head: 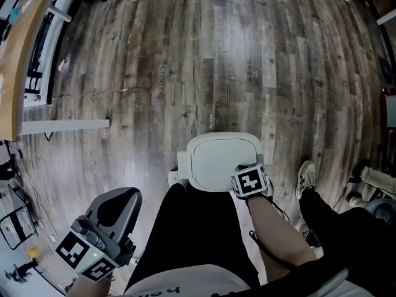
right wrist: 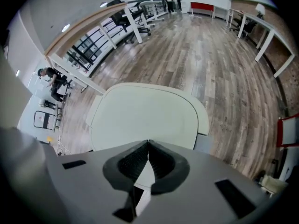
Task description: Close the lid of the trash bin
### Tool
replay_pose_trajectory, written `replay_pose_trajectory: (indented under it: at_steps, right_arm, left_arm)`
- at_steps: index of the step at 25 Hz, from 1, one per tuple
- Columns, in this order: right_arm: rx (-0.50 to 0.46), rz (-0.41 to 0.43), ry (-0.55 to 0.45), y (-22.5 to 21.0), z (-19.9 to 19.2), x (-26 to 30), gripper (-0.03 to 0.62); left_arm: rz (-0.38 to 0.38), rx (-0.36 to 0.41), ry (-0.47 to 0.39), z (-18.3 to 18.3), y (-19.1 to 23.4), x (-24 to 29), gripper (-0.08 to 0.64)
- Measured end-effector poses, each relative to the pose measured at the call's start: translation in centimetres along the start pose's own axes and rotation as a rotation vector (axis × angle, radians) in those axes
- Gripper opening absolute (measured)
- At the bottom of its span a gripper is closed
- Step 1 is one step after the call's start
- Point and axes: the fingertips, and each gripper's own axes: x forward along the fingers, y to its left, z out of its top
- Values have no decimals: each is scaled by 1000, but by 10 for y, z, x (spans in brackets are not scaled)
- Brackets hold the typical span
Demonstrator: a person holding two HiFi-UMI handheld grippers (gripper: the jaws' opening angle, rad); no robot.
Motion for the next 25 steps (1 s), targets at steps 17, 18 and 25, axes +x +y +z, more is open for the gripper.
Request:
replay_pose_trajectory:
  at_steps: [17, 18, 25]
  right_arm:
    - [279, 24, -369, -23, 51, -123, 11]
    - [294, 34, -446, -27, 57, -150, 11]
    - [208, 52, -868, -21, 83, -361, 11]
  left_arm:
    - [-31, 26, -191, 64, -20, -53, 6]
    - [-49, 28, -217, 74, -25, -55, 6]
    - [-113, 210, -344, 137, -60, -76, 6]
